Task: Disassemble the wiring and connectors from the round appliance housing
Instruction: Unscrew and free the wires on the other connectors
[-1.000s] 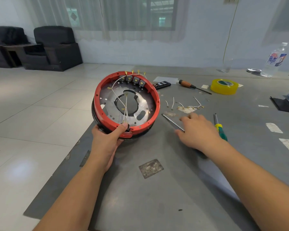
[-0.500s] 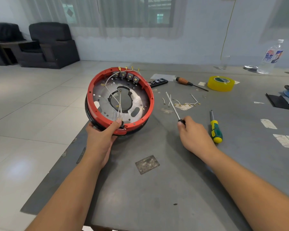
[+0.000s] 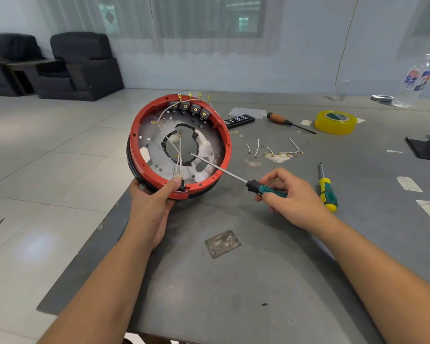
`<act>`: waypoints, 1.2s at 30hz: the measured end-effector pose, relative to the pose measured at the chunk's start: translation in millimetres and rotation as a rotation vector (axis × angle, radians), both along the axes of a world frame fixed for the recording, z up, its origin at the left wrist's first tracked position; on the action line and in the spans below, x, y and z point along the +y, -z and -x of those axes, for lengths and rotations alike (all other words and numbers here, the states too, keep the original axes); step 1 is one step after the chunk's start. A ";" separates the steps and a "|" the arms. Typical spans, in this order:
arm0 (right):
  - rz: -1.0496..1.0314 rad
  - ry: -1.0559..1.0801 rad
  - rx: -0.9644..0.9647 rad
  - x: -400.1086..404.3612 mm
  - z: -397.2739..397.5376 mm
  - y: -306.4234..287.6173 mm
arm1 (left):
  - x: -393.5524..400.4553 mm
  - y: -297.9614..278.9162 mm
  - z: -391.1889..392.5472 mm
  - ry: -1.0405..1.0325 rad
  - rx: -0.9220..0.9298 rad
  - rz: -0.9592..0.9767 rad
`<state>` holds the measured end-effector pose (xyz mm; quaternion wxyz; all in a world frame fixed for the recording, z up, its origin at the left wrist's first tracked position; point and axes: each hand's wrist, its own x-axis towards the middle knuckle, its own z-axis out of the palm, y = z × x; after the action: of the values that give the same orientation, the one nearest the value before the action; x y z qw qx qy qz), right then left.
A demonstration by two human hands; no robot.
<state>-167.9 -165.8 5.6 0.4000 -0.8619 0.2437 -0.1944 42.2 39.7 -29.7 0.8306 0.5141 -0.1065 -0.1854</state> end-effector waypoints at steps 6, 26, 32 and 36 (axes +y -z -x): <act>-0.186 -0.024 -0.234 -8.6 6.4 1.4 | 1.4 0.3 -3.3 0.031 -0.021 0.039; -0.840 0.160 -0.828 -13.5 -8.3 4.6 | 2.1 0.5 -4.1 0.085 -0.017 -0.008; -0.894 0.106 -0.852 -11.6 -10.9 6.7 | 2.3 2.5 -3.1 0.117 -0.032 0.018; -0.888 0.103 -0.822 -11.2 -10.8 7.4 | 1.8 2.7 -2.5 0.121 -0.030 0.026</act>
<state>-157.1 -177.0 -1.7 0.7728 -0.4540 0.1683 -0.4103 44.7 41.4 -32.4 0.8229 0.4985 -0.1524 -0.2259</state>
